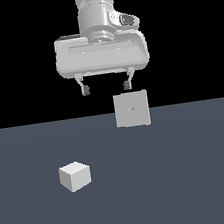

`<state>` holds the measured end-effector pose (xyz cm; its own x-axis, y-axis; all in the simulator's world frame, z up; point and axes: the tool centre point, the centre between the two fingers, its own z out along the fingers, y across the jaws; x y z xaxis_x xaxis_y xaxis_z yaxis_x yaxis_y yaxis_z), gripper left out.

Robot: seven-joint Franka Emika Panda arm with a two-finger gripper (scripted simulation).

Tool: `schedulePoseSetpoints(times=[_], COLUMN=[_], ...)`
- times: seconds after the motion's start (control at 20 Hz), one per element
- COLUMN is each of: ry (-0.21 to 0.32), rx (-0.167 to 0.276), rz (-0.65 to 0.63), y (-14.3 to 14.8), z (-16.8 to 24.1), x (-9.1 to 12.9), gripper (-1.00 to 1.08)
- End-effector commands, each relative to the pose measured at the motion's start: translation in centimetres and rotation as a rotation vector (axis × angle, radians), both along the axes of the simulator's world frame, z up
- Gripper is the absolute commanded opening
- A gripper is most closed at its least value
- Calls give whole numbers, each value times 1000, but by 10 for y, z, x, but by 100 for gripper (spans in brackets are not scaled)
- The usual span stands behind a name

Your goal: Plug the charger into the wall socket.

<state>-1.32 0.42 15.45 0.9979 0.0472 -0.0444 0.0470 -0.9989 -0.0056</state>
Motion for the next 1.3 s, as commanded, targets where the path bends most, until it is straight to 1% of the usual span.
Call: schedulePoseSetpoints(times=[0.0,0.25,0.55,0.85,1.25], ry=[0,-4,-17,-41,-80], rx=[0,1,6,15,30], rz=[0,23,111,261,512], y=[0,3,14,31,54], z=[0,-3,-13,-31,-62], x=[0,-2,-11,-27,-59], gripper=[100,100,100,100,100])
